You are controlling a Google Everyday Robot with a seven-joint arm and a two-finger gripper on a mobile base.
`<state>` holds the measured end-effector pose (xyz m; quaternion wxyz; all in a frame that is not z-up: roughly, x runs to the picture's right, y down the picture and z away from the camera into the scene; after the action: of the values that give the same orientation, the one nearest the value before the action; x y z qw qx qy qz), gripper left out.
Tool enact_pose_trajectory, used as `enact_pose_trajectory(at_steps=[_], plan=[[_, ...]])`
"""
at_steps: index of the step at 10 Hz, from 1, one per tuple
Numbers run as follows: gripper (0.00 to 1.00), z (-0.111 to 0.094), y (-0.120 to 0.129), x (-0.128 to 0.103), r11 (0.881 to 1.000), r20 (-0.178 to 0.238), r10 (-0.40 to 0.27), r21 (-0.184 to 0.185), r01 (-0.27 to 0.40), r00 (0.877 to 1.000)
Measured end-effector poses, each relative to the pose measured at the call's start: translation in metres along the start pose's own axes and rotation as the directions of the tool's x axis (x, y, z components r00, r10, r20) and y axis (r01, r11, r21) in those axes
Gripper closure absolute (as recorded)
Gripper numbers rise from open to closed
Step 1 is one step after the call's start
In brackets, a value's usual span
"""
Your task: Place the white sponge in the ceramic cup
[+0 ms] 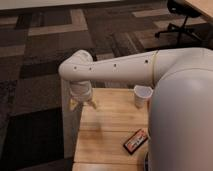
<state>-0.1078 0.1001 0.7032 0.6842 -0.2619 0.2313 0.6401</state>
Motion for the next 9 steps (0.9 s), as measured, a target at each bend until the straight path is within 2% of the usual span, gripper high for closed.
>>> enact_pose_trajectory(at_steps=[2,4,5,6,7,8,9], plan=[[0.35,0.0,-0.001,0.0,1.0,-0.001,0.002,0.0,-0.002,1.0],[0.35,0.001,-0.029,-0.001,0.999,0.0,0.029,0.024,-0.029,1.0],[0.35,0.003,-0.037,-0.003,1.0,0.003,0.023,0.006,-0.023,1.0],[0.35,0.006,-0.053,-0.005,1.0,0.003,0.029,-0.006,-0.029,1.0],[0.35,0.01,-0.08,-0.005,0.999,0.002,0.03,-0.025,-0.03,1.0],[0.35,0.011,-0.093,-0.004,0.999,-0.001,0.031,-0.025,-0.031,1.0],[0.35,0.013,-0.12,-0.002,0.999,-0.005,0.034,-0.027,-0.034,0.999]])
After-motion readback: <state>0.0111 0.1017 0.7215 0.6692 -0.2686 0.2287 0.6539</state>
